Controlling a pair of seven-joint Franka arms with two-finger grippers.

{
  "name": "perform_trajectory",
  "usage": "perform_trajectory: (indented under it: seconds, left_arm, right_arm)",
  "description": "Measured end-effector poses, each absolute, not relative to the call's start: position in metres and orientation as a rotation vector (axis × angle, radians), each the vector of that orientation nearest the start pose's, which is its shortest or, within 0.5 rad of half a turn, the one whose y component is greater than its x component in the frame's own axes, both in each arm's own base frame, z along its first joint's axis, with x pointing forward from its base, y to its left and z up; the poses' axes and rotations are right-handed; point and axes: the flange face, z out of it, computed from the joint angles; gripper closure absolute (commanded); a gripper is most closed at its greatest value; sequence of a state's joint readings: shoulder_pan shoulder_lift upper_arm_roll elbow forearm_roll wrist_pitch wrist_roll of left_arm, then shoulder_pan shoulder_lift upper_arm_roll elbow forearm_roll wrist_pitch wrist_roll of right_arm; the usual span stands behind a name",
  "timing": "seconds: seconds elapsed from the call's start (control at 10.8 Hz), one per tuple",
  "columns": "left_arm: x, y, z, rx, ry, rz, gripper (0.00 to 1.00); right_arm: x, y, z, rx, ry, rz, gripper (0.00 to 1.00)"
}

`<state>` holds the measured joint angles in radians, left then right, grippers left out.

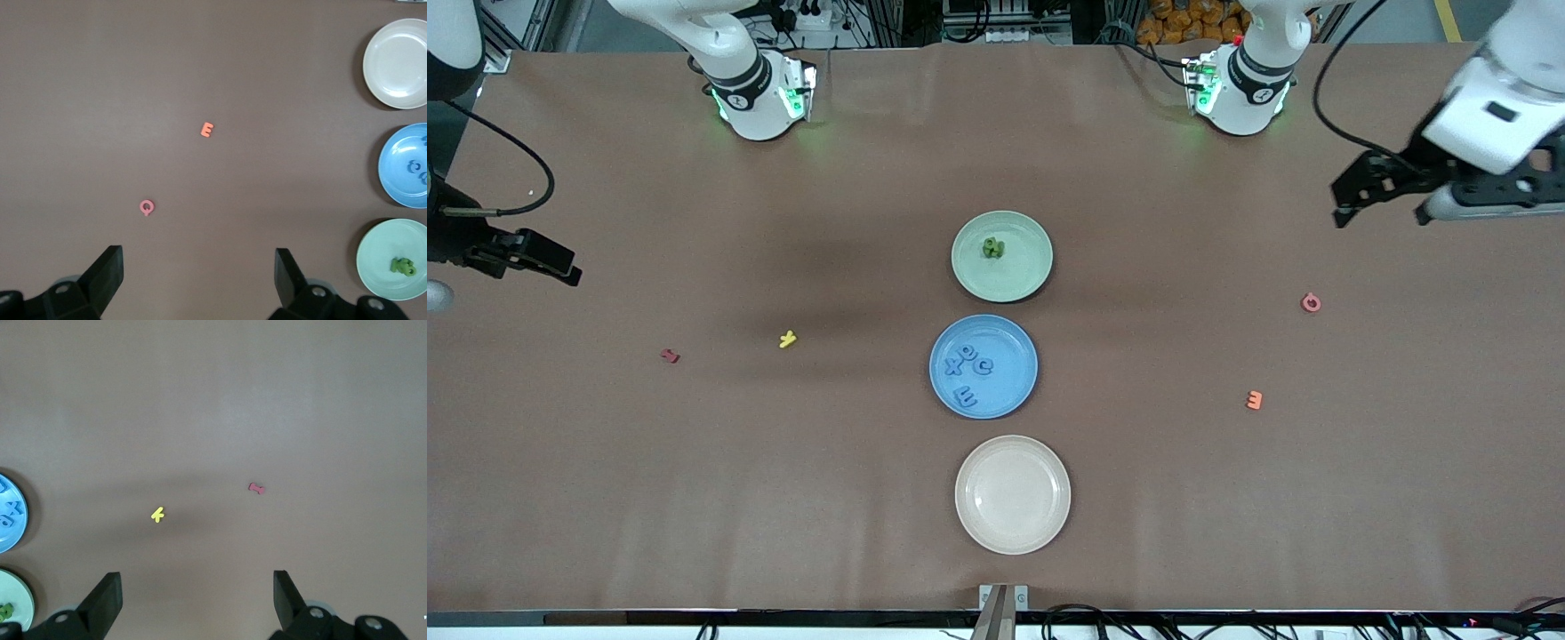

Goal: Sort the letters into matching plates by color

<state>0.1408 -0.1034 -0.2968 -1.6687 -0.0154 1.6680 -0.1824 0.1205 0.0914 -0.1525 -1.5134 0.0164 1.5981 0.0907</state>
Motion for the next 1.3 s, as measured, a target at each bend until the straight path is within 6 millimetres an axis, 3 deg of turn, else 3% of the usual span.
perform_trajectory:
  seconds: [0.28,0.65,1.02,1.3]
  left_arm:
    - [0.526,-0.076,0.645,-3.139,-0.013,-0.114,0.00]
    - [0.547,-0.049,0.636,-3.154,0.032,-0.016,0.00]
    - [0.555,-0.040,0.648,-3.159,0.010,-0.056,0.00]
    - [0.551,-0.046,0.656,-3.158,0.026,-0.079,0.00]
  right_arm:
    - [0.584,-0.013,0.602,-3.133,0.190,0.010,0.00]
    - [0.584,-0.015,0.603,-3.136,0.151,0.007,0.00]
    - [0.585,-0.015,0.606,-3.136,0.145,-0.004,0.00]
    - [0.585,-0.015,0.606,-3.136,0.144,-0.004,0.00]
